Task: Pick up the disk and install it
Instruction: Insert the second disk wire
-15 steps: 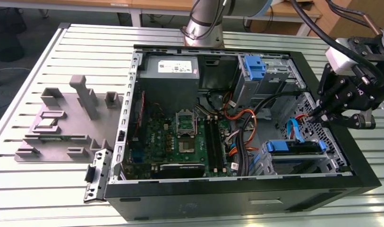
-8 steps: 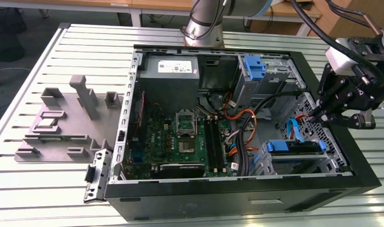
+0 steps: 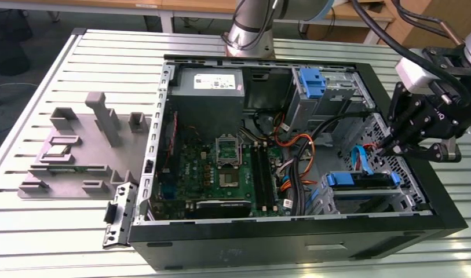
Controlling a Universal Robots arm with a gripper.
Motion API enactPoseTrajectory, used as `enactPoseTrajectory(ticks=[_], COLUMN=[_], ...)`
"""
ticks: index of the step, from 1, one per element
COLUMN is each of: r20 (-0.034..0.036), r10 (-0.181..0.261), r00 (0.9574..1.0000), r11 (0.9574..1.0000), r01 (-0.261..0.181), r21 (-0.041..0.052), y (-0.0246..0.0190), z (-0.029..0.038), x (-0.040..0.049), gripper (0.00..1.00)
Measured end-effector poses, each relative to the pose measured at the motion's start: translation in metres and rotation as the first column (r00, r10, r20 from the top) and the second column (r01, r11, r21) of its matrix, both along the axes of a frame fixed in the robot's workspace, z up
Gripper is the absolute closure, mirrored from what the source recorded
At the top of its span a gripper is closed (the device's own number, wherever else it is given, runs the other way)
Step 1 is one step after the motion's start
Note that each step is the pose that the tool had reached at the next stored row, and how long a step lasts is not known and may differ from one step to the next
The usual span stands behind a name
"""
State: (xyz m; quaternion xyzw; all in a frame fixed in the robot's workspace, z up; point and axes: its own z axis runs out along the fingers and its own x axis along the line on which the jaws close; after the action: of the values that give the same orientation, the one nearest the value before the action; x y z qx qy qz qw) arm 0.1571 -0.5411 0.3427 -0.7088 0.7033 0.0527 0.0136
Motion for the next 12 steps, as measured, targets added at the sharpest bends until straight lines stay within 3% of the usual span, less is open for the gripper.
enactPoseTrajectory(ticks=[3, 12], r20=[0.0000, 0.0000], r10=[0.001, 0.001], r00=[1.0000, 1.0000], r11=[1.0000, 0.9999], r01=[-0.001, -0.001], r21=[-0.0035, -0.0130], y=[-0.0036, -0.0199], z=[0.0000, -0.0001], x=[-0.0048, -0.0086], gripper=[0.83, 0.83])
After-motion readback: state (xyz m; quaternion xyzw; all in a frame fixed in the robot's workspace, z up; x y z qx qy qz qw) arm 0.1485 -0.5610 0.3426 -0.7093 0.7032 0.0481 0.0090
